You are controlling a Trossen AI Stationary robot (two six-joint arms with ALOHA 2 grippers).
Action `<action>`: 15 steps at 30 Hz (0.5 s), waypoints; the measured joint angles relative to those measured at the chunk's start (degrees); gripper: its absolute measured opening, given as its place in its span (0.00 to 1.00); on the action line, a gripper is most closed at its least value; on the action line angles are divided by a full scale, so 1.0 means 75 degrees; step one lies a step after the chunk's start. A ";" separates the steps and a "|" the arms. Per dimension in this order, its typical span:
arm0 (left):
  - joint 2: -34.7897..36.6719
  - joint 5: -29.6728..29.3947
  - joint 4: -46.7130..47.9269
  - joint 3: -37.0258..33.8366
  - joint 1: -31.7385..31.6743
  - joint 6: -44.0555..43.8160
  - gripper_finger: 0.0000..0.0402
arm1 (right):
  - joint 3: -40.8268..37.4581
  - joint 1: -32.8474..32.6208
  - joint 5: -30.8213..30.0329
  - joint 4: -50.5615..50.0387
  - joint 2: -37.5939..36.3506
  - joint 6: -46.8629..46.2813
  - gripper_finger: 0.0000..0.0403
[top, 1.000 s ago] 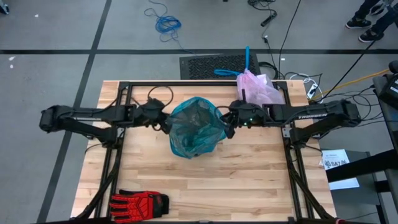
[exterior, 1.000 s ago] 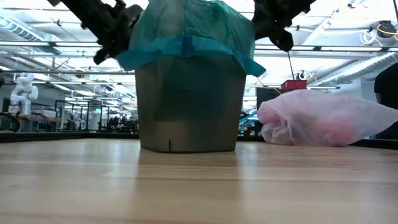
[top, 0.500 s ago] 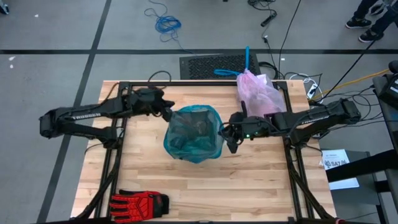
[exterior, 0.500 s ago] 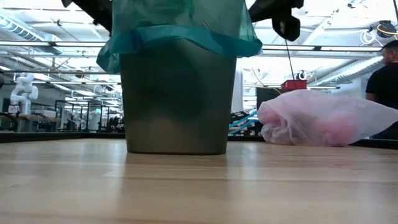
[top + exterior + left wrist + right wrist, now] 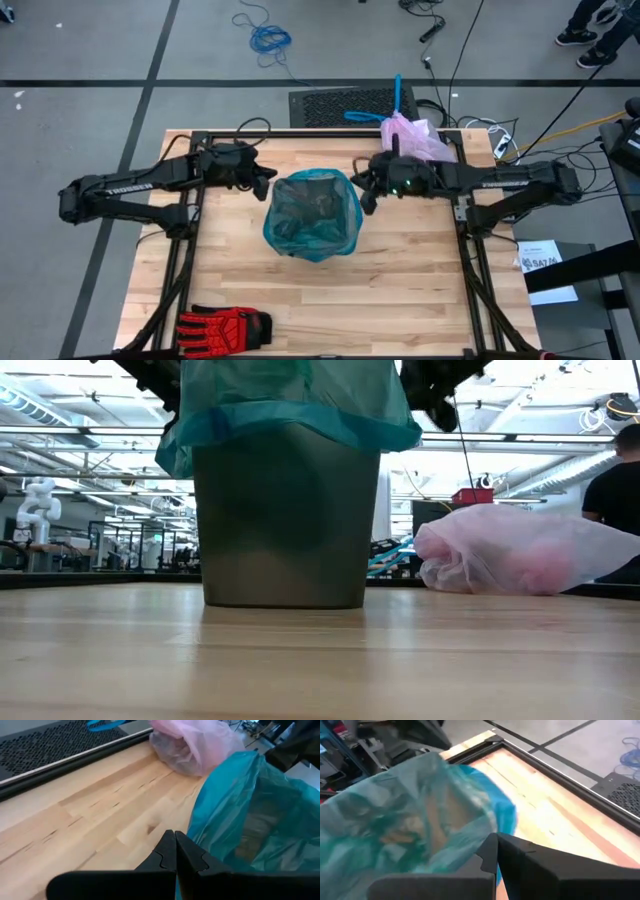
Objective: Place trash/remove bag and relplace
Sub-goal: Insert the blue trash bag into the black trash bin
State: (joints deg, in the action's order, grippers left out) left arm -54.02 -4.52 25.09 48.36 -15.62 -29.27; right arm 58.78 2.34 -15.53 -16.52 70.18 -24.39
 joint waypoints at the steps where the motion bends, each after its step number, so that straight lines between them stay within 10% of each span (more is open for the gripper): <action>1: -0.0004 0.0001 -0.0028 0.0000 0.0000 -0.0020 0.00 | 0.0000 0.0194 0.0156 0.0090 0.0078 0.0067 0.00; 15: -0.0015 0.0001 -0.0079 0.0000 0.0000 -0.0063 0.00 | -0.0002 0.1187 0.1421 0.0159 0.1680 0.0164 0.00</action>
State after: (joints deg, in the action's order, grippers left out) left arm -54.13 -4.51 24.49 48.36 -15.62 -29.74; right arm 58.77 11.25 -4.87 -15.33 82.78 -23.16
